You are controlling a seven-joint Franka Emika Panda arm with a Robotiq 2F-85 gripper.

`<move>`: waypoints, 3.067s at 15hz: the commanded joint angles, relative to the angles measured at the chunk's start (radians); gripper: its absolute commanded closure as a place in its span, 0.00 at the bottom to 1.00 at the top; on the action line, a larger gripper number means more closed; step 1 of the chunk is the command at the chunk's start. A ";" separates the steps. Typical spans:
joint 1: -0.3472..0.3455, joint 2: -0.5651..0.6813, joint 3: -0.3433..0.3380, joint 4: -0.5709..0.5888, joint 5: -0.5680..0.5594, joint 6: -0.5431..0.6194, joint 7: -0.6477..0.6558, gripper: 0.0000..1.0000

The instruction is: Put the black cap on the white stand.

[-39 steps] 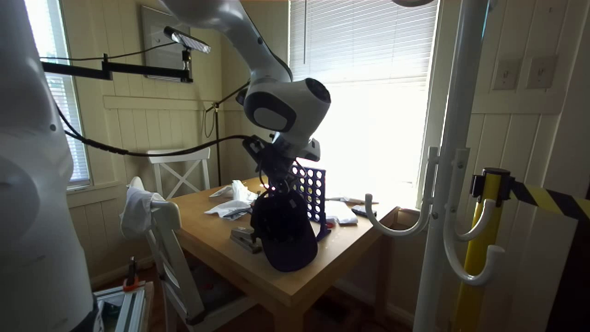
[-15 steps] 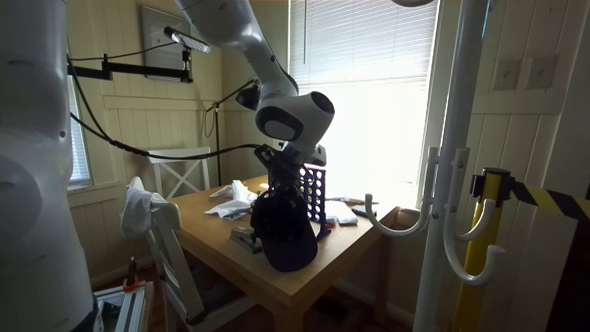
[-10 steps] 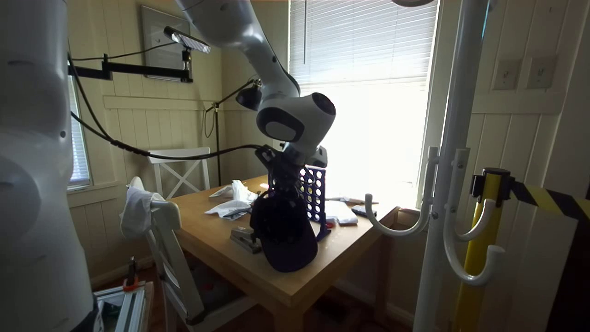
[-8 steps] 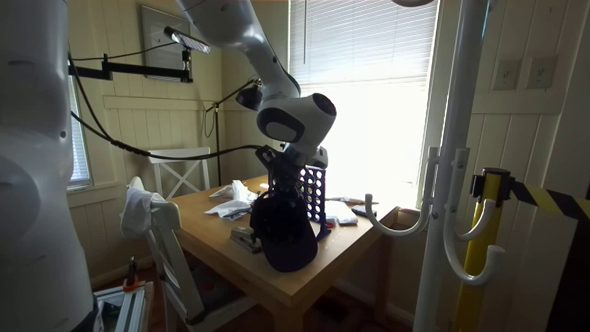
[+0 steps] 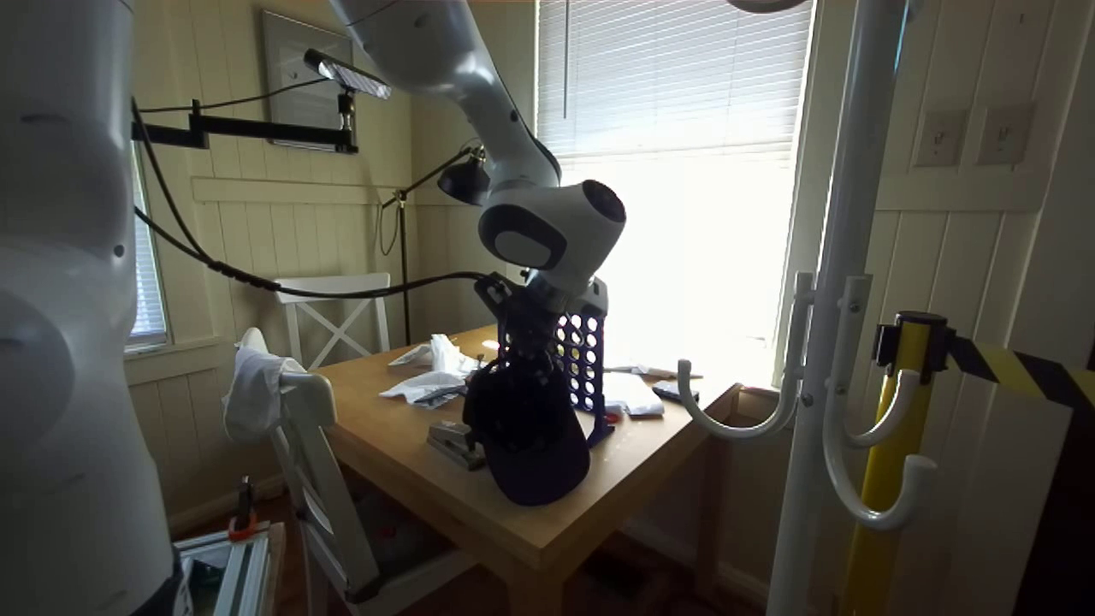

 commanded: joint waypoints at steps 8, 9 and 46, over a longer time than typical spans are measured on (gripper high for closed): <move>-0.087 -0.243 -0.093 -0.005 0.010 -0.287 0.077 0.99; -0.101 -0.275 -0.114 -0.011 0.006 -0.320 0.083 0.99; -0.350 -0.097 -0.395 0.078 0.068 -0.485 -0.269 0.99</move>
